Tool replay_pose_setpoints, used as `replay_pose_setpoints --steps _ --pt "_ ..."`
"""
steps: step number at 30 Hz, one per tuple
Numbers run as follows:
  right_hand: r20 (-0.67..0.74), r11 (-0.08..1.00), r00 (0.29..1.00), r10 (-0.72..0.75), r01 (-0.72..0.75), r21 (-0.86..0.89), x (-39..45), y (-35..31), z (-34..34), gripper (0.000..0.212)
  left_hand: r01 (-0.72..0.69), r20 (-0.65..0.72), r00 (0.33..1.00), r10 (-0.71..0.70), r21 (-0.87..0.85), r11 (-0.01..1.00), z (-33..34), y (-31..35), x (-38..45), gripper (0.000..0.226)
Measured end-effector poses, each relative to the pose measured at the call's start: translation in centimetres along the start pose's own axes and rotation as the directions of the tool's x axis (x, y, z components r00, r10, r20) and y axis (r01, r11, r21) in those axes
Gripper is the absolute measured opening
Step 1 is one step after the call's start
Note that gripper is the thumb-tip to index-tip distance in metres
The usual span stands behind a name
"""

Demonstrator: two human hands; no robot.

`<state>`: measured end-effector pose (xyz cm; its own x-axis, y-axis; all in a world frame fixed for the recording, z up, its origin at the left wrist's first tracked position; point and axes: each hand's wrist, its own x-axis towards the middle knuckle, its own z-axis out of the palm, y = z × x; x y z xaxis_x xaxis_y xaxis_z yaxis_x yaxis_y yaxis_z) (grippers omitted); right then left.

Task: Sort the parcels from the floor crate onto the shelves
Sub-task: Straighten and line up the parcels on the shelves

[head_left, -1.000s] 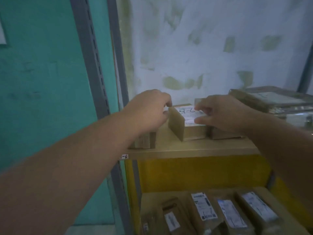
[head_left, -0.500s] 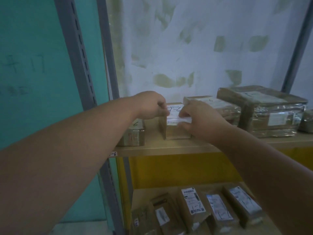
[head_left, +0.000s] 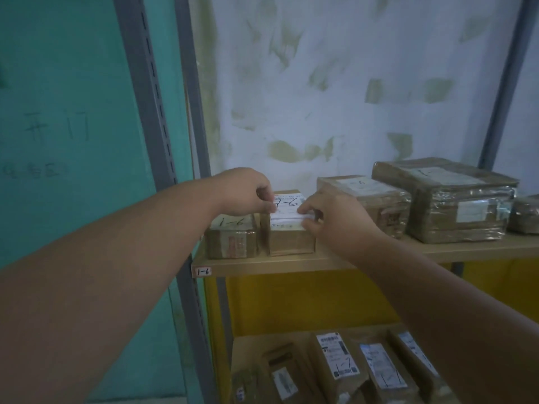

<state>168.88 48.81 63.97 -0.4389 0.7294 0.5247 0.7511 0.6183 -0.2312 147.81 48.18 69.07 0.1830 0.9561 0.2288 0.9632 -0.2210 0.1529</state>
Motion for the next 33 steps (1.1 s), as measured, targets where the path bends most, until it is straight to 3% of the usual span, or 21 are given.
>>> replay_pose_setpoints --steps 11,16,25,29,33 --pt "-0.042 0.995 0.994 0.096 -0.095 0.016 -0.4 -1.0 0.3 0.024 -0.075 0.014 0.997 0.074 0.054 0.996 0.0 -0.5 0.9 0.027" --pt "-0.087 0.989 0.986 0.145 -0.145 0.007 -1.7 -1.3 -0.8 0.037 -0.089 -0.033 0.995 0.090 0.044 0.995 0.0 -0.6 0.9 0.030" --pt "-0.126 0.934 0.949 0.290 -0.310 -0.178 -4.6 5.2 -7.7 0.039 -0.222 -0.072 0.973 0.219 -0.037 0.974 -0.1 5.5 3.3 0.029" --pt "-0.049 0.914 0.960 0.277 -0.279 -0.295 -3.5 9.2 -9.4 0.042 -0.228 -0.050 0.973 0.226 -0.045 0.973 1.1 9.7 5.7 0.033" --pt "0.021 0.949 0.987 0.159 -0.147 -0.279 -2.1 11.4 -8.7 0.040 -0.194 -0.023 0.980 0.199 0.128 0.973 3.5 12.5 7.5 0.034"
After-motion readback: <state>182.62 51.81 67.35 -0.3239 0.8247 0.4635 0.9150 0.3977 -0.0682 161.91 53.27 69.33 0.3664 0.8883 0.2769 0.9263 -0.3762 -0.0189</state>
